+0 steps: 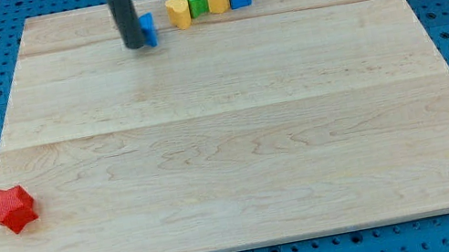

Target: Push the red star to the center left of the board

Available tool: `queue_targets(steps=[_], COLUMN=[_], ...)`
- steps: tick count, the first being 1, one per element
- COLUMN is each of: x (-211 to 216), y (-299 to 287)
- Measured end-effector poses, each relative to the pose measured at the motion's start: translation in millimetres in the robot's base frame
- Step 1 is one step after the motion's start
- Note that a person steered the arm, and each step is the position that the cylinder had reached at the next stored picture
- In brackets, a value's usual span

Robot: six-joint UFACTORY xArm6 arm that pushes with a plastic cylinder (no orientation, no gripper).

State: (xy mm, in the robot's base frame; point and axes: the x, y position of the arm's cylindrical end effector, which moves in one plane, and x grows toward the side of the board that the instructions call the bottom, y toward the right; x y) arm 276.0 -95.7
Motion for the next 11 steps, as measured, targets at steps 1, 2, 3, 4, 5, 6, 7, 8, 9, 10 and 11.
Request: queue_targets(steps=[1,2,3,4,5,6,7,8,9,10,11], x=[-27.2,-39.3,-11.4,57.0,153.0,261.9,342.1,337.1,315.5,280.2,266.4], y=[27.7,39.0,13.9,2.1,5.8,-0.5,-22.0,-113.0,-186.8,-173.6,-142.6])
